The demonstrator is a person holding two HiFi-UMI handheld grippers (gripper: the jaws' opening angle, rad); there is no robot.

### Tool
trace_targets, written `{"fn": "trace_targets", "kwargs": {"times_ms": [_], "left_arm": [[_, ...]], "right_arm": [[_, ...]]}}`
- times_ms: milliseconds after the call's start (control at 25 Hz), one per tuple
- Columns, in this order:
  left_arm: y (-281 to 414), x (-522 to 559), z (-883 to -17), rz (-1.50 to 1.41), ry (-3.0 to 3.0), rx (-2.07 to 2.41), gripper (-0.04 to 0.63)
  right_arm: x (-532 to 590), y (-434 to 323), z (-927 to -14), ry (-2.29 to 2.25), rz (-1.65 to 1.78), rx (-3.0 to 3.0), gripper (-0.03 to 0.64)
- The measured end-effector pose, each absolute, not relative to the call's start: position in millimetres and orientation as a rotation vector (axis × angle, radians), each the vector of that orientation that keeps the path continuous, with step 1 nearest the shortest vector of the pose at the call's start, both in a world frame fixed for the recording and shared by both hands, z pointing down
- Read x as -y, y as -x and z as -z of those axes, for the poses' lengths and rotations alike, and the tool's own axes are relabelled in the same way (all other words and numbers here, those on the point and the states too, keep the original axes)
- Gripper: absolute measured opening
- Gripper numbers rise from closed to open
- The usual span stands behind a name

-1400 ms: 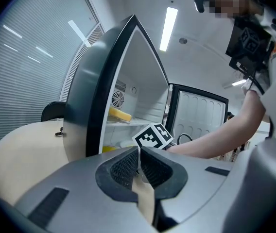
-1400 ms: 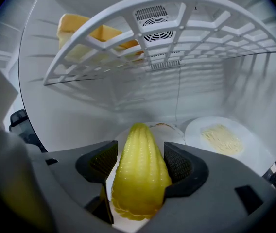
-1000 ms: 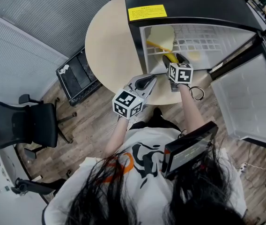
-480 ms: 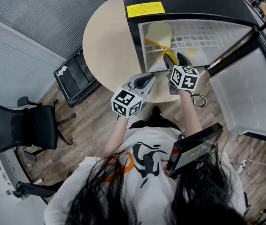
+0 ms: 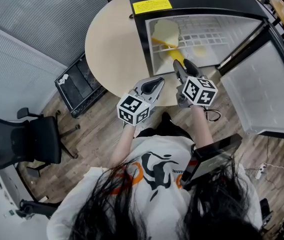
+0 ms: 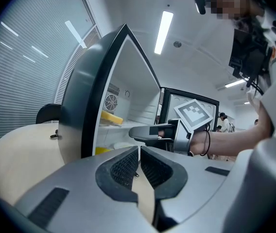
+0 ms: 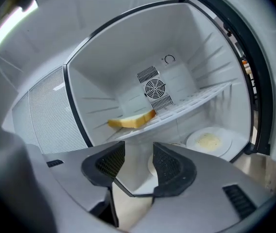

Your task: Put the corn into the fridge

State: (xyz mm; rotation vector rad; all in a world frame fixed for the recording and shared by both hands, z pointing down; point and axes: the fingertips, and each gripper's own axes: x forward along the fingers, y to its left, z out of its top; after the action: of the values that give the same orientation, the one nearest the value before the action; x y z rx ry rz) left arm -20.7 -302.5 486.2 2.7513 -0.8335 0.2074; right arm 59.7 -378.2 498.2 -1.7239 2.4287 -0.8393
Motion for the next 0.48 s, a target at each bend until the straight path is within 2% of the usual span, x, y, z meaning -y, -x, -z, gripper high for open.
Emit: {"fn": "trace_targets", "kwargs": {"times_ms": [240, 480], "left_arm": [[26.2, 287.7, -479.8, -0.188, -2.768, 0.801, 0.011], [31.9, 265.2, -479.6, -0.168, -2.77, 0.754, 0.011]], "right_arm": [[343.8, -55.0, -481.0, 1.761, 0.792, -2.392, 0.11], [305.0, -43.2, -489.7, 1.776, 0.88, -2.357, 0.077]]}}
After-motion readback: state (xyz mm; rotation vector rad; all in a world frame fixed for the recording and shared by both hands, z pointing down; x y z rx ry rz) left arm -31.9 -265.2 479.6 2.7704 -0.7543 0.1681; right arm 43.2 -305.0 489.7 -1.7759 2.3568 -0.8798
